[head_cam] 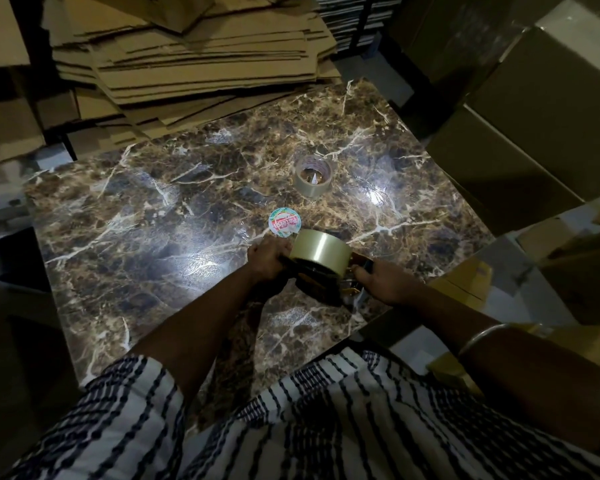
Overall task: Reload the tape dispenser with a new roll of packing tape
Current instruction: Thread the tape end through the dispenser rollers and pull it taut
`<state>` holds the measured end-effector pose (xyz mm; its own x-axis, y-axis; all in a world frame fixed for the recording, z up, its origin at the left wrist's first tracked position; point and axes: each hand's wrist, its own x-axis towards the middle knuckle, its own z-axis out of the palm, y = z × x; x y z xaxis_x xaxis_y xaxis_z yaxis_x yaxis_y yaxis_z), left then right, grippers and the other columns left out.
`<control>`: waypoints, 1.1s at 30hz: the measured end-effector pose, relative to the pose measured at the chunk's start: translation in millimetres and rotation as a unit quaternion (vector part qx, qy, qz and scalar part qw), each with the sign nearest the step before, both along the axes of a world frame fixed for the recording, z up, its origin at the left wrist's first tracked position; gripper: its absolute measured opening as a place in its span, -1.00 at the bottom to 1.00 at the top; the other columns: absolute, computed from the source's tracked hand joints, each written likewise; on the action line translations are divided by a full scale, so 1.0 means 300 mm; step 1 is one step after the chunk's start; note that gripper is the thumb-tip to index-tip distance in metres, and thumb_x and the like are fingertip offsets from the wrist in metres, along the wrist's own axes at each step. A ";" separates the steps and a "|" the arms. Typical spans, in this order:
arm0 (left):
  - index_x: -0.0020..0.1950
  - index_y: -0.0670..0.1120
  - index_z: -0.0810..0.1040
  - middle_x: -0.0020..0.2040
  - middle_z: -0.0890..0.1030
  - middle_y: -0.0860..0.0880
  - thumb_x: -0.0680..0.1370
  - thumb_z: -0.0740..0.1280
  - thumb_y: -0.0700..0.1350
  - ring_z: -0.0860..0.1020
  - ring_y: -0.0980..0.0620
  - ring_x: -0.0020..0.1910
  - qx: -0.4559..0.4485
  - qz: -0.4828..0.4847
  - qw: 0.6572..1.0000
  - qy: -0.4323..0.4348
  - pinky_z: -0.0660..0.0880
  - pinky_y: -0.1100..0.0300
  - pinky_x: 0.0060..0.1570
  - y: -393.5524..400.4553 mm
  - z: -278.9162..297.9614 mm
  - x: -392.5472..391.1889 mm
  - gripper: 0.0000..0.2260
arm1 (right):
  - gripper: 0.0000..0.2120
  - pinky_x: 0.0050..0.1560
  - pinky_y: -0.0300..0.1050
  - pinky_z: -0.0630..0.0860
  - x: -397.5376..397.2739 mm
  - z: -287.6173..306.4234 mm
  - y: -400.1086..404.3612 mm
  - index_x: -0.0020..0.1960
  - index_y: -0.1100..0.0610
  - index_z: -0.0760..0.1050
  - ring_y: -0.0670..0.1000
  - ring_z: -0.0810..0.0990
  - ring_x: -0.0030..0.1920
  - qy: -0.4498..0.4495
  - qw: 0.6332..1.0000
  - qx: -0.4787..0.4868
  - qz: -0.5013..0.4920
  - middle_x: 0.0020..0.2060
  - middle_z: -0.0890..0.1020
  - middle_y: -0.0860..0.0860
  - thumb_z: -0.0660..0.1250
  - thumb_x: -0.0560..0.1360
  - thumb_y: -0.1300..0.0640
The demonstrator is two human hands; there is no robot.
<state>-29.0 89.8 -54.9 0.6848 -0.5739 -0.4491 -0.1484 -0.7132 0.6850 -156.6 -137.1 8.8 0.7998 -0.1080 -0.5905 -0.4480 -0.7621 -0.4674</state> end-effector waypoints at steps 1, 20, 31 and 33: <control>0.04 0.10 0.72 0.20 0.62 -0.08 0.38 0.42 0.07 0.44 -0.25 0.36 0.000 -0.015 1.000 0.010 0.26 -0.20 0.41 0.011 -0.027 0.002 -0.74 | -0.57 -0.15 -0.07 0.46 0.000 0.001 -0.012 0.15 0.21 0.56 0.10 0.61 -0.19 -0.001 1.000 -0.011 -0.009 -0.21 0.62 0.15 0.11 0.67 -0.12; -0.18 0.34 0.52 -0.19 0.55 0.27 0.22 0.40 0.09 0.54 0.04 0.00 -0.007 0.015 0.992 -0.127 0.49 -0.08 0.11 -0.017 -0.145 -0.010 -0.77 | -0.34 -0.53 -0.20 0.39 -0.079 -0.036 -0.216 -0.24 0.25 0.59 0.05 0.46 -0.57 0.117 0.854 0.319 -0.394 -0.44 0.48 0.15 0.06 0.63 -0.27; -0.14 0.13 0.68 -0.26 0.60 0.16 0.20 0.51 -0.08 0.60 0.05 -0.13 0.002 0.089 0.975 -0.204 0.38 0.21 -0.12 -0.059 -0.095 -0.099 -0.74 | -0.43 -0.56 -0.27 0.29 0.064 0.003 -0.324 -0.39 0.22 0.52 0.02 0.42 -0.61 0.174 0.808 0.472 -0.306 -0.58 0.48 0.05 0.49 0.20 -0.32; -0.13 0.14 0.66 -0.27 0.56 0.19 0.16 0.52 -0.10 0.58 0.07 -0.16 0.013 0.091 0.975 -0.202 0.41 0.17 -0.13 -0.066 -0.095 -0.103 -0.68 | -0.33 -0.43 -0.19 0.26 0.086 -0.038 -0.378 -0.34 0.20 0.53 0.05 0.38 -0.54 0.215 0.826 0.443 -0.272 -0.53 0.46 0.07 0.60 -0.07 -0.35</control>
